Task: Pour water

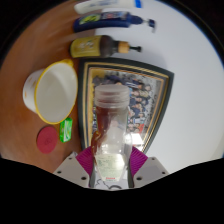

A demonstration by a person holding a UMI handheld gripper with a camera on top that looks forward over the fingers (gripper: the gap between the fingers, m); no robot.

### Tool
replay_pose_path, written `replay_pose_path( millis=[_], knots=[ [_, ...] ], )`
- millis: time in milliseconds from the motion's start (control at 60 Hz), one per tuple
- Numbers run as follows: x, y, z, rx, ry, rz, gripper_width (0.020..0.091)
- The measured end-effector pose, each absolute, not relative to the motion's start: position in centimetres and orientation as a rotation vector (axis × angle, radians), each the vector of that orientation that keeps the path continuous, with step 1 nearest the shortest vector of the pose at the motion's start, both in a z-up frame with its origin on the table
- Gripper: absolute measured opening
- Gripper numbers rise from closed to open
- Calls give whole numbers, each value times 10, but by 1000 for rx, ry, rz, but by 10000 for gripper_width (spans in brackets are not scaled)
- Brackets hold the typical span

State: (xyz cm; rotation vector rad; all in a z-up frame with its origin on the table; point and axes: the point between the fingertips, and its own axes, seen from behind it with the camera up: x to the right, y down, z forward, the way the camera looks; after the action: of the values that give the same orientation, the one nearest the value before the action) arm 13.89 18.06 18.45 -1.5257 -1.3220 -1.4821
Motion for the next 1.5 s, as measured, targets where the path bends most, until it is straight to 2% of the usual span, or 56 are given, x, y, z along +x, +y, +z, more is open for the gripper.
replay_pose_path(
  millis=[183, 283, 400, 567, 817, 917, 1067, 1100, 1167, 1217, 1283, 1500],
  knots=[
    [137, 167, 201, -1776, -877, -1016, 443],
    [130, 160, 194, -1856, -668, -733, 443],
    [134, 157, 169, -1950, -425, -450, 442],
    [141, 163, 117, -2026, -207, -171, 444],
    [141, 170, 55, -2066, -91, -26, 446],
    [142, 169, 55, -2019, -53, -3, 464],
    [144, 169, 54, -2021, -18, 36, 563],
    [144, 166, 50, -2054, -17, 41, 642],
    [139, 159, 49, -2088, -30, 63, 870],
    [139, 152, 54, -2092, -36, 49, 822],
    [140, 139, 64, -2103, -36, 22, 865],
    [119, 54, 100, -2199, 15, -11, 852]
  ],
)
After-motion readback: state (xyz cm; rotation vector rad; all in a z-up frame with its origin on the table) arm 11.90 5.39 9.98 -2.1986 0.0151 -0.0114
